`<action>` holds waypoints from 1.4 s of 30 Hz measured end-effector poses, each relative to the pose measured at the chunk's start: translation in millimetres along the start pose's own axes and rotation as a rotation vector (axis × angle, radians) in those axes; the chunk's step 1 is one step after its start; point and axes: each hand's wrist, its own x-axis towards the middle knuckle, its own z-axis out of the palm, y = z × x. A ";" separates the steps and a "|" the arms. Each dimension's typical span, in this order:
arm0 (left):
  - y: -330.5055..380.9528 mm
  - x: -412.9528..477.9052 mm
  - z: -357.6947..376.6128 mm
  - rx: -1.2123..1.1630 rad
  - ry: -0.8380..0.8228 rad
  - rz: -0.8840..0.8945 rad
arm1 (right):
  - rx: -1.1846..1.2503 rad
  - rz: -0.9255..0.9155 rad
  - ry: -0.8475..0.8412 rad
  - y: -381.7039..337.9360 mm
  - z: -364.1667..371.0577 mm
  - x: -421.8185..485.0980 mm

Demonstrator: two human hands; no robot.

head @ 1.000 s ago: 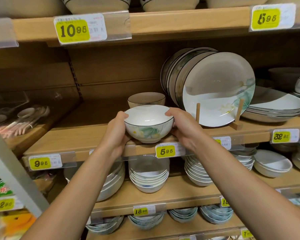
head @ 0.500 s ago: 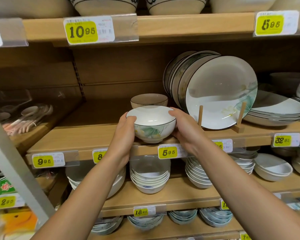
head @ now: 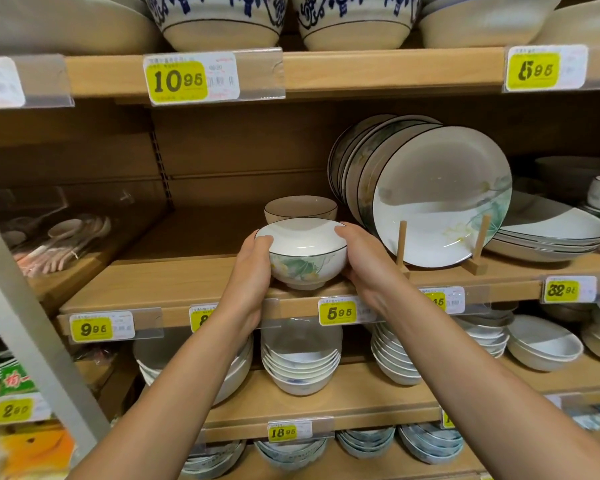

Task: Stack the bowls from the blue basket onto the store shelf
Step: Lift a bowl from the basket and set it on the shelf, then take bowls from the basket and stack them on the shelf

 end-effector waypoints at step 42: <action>-138.1 -396.0 -455.4 0.024 0.843 -0.582 | -0.421 0.268 -0.603 286.2 304.2 -330.7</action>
